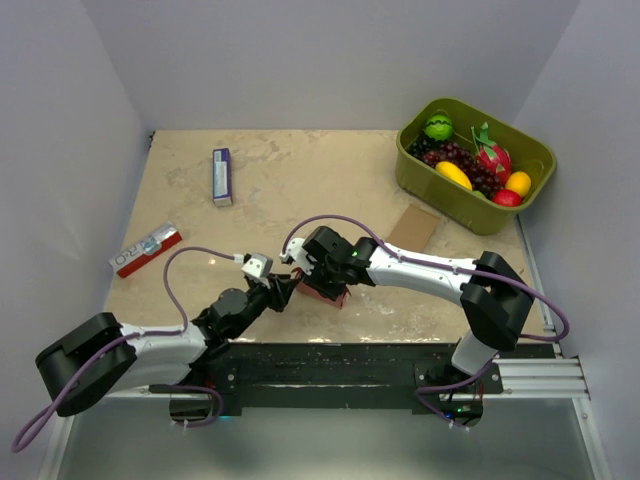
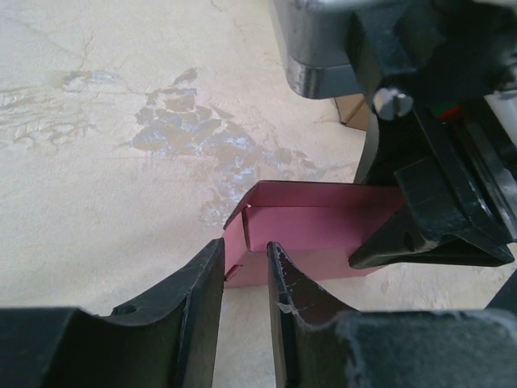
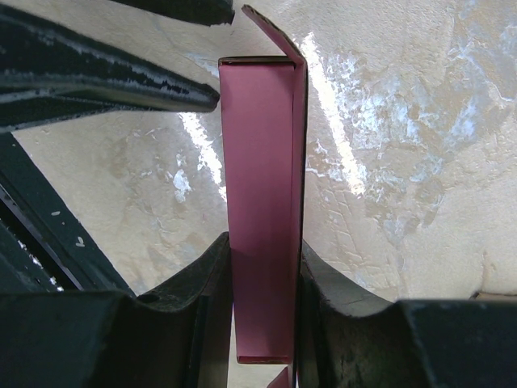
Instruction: Fold the paper box
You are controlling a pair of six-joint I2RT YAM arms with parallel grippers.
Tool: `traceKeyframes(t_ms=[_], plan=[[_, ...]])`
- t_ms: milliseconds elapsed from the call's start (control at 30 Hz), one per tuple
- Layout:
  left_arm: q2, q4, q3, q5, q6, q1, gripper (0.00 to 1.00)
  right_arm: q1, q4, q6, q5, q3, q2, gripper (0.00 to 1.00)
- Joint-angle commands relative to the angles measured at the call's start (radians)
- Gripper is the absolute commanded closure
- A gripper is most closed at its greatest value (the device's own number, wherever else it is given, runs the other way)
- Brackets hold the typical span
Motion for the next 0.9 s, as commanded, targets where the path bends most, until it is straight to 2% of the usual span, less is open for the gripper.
traceKeyframes(t_ms=[0,467,867], plan=[[0.013,0.081,-0.13,0.015,0.043,0.022,0.69,-0.01,-0.002,0.0,0.019,0.007,0.005,0.92],[0.057,0.146,-0.11,0.081,0.052,0.036,0.73,-0.008,-0.002,-0.001,0.019,0.007,0.009,0.92],[0.062,0.169,-0.096,0.166,0.07,0.099,0.75,-0.01,-0.002,-0.001,0.019,0.007,0.011,0.93]])
